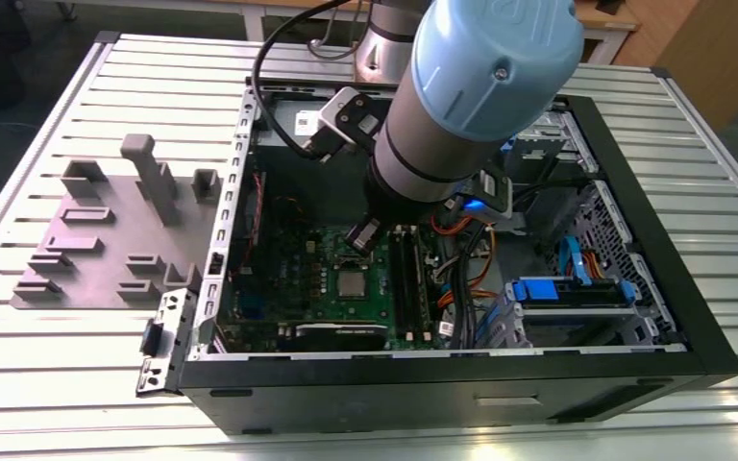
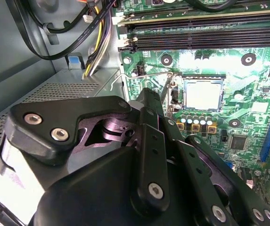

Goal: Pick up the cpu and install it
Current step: 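Close the cpu cover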

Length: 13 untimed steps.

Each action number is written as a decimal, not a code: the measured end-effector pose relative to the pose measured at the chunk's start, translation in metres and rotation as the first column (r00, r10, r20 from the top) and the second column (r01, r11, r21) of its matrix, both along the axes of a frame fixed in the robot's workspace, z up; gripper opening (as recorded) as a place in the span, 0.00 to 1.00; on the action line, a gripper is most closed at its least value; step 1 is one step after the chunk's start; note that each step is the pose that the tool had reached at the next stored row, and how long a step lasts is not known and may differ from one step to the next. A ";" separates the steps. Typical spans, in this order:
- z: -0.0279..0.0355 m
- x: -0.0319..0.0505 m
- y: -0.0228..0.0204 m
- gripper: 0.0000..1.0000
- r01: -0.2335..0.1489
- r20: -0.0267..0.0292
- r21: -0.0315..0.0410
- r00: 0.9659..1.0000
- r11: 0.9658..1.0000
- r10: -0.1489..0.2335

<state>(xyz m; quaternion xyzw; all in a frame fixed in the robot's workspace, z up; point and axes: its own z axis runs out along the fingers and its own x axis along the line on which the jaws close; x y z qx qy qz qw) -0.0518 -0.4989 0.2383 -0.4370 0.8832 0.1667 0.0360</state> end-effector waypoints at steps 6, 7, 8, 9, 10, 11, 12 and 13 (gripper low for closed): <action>0.0000 0.0000 -0.0003 0.11 0.000 0.000 -0.004 1.000 1.000 0.000; 0.0000 0.0000 -0.0004 0.11 0.000 0.000 -0.004 1.000 1.000 0.000; 0.0000 0.0000 -0.0005 0.11 0.000 0.000 -0.005 1.000 1.000 0.000; 0.0000 -0.0001 -0.0006 0.11 0.000 0.000 -0.005 1.000 1.000 0.000; 0.0000 -0.0001 -0.0009 0.11 0.000 0.000 -0.005 1.000 1.000 0.000; 0.0000 -0.0001 -0.0011 0.11 0.000 0.000 -0.005 1.000 1.000 0.000; 0.0000 0.0000 -0.0012 0.11 0.000 0.000 -0.006 1.000 1.000 0.000; 0.0000 0.0000 -0.0014 0.11 0.000 0.000 -0.006 1.000 1.000 0.000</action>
